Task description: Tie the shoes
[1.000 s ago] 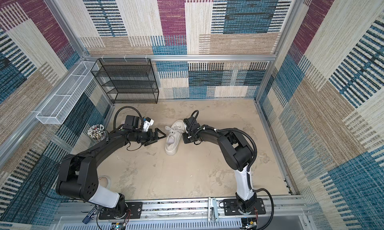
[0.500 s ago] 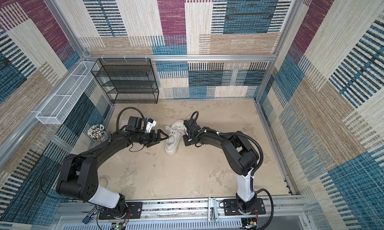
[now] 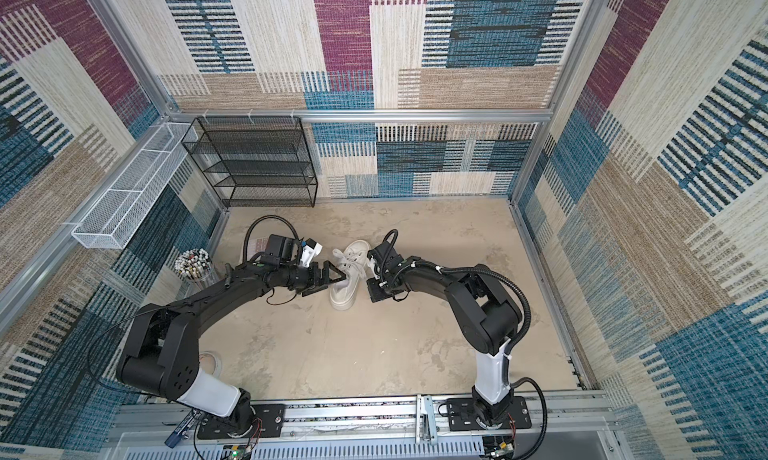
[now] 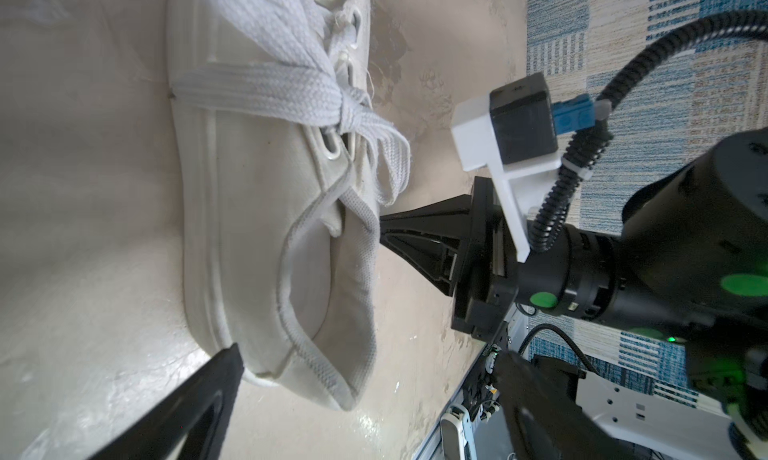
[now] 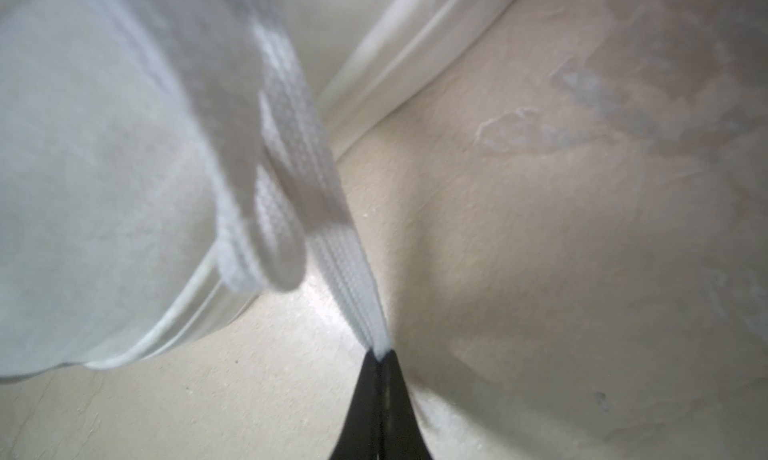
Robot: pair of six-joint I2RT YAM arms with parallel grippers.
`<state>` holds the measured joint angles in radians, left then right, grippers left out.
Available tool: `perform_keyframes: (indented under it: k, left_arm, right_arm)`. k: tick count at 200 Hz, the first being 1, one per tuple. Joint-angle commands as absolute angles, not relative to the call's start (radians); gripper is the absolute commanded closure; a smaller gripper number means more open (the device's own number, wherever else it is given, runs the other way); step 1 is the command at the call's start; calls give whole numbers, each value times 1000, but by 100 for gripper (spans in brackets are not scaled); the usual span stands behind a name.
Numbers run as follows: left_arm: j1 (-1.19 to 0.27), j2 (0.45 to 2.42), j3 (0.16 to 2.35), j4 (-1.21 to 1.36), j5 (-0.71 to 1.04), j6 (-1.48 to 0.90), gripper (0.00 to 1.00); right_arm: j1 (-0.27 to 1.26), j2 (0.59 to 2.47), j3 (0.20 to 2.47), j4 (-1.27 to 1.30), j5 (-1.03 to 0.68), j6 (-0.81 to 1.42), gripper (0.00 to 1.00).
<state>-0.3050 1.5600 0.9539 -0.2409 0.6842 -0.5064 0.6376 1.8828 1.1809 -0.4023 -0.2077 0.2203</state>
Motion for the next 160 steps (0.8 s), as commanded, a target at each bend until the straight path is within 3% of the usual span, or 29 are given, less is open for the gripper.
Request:
perform_keyframes:
  k: [1, 47, 100, 142, 146, 154, 160]
  left_arm:
    - [-322, 1568, 944, -185, 678, -549, 1]
    - [-345, 1596, 950, -138, 675, -576, 1]
    - [-351, 1612, 965, -120, 672, -584, 1]
    - [-351, 1602, 960, -121, 672, -579, 1]
    - [-351, 1601, 959, -123, 672, -577, 1]
    - [-351, 1596, 962, -134, 667, -570, 1]
    - [-351, 1592, 965, -143, 664, -564, 1]
  right_arm:
    - [638, 1864, 1177, -407, -277, 213, 100]
    - [640, 1853, 1154, -433, -358, 196, 100]
    - [642, 1911, 1208, -556, -246, 196, 100]
    - [641, 1899, 1195, -518, -335, 212, 100]
    - [641, 1899, 1198, -522, -330, 212, 96]
    - [641, 1898, 1211, -537, -303, 220, 77]
    - [640, 1890, 1214, -540, -293, 224, 74]
